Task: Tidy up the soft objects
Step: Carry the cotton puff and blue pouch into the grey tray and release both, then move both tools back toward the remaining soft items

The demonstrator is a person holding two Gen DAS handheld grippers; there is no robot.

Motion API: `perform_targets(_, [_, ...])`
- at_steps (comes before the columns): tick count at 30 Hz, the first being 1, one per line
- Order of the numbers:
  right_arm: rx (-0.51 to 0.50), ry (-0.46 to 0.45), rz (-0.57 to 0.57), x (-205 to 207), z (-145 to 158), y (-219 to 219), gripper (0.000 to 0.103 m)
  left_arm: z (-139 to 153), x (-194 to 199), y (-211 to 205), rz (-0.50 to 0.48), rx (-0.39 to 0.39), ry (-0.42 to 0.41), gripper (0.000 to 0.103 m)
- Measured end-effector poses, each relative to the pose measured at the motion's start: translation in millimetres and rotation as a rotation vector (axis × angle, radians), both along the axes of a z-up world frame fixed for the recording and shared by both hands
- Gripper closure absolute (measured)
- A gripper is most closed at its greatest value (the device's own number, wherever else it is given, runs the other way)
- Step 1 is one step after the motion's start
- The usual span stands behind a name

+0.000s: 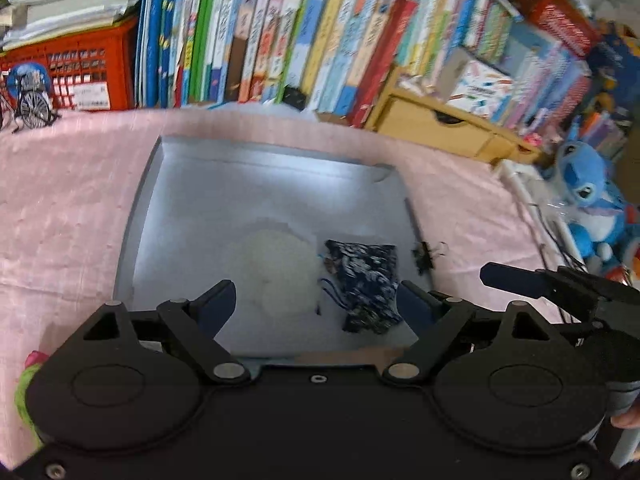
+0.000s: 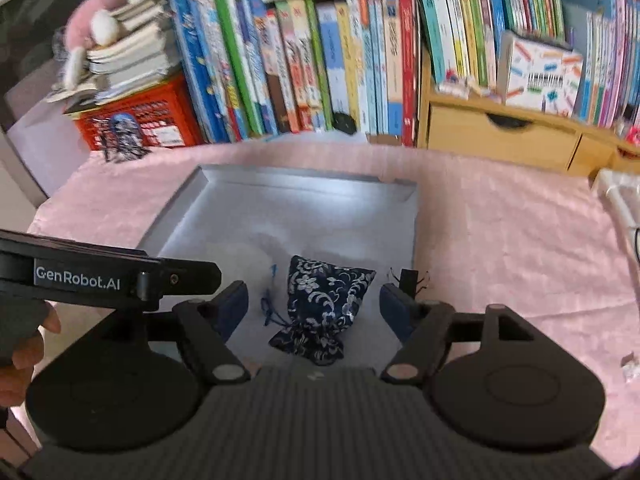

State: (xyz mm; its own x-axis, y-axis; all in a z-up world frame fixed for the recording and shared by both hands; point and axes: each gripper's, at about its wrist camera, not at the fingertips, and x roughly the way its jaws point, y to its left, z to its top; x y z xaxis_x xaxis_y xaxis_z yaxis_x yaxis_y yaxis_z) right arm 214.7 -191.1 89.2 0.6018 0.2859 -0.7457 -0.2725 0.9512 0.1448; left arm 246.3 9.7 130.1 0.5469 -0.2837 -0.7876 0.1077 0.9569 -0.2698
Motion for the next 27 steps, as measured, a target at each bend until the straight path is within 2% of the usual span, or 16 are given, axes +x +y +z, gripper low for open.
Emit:
perform_targets(6, [-0.004, -0.098, 0.020, -43.0, 16.5, -5.7, 0.018, 14.5, -46.9, 1.6, -0.044, -0.011, -0.097, 0.013])
perform_targets(13, [0.001, -0.181, 0.029, -86.7, 18.0, -8.7, 0.016, 16.5, -92.5, 3.3, -0.083, -0.031, -0.174, 0.013])
perform_targets(23, [0.001, -0.297, -0.034, -139.5, -1.3, -17.7, 0.014, -1.3, -159.8, 7.4, -0.080, 0.020, -0.355, 0.010])
perform_targets(27, [-0.008, -0.340, -0.068, -154.8, -16.3, -18.7, 0.013, -16.0, -179.5, 7.9, -0.066, 0.030, -0.394, 0.009])
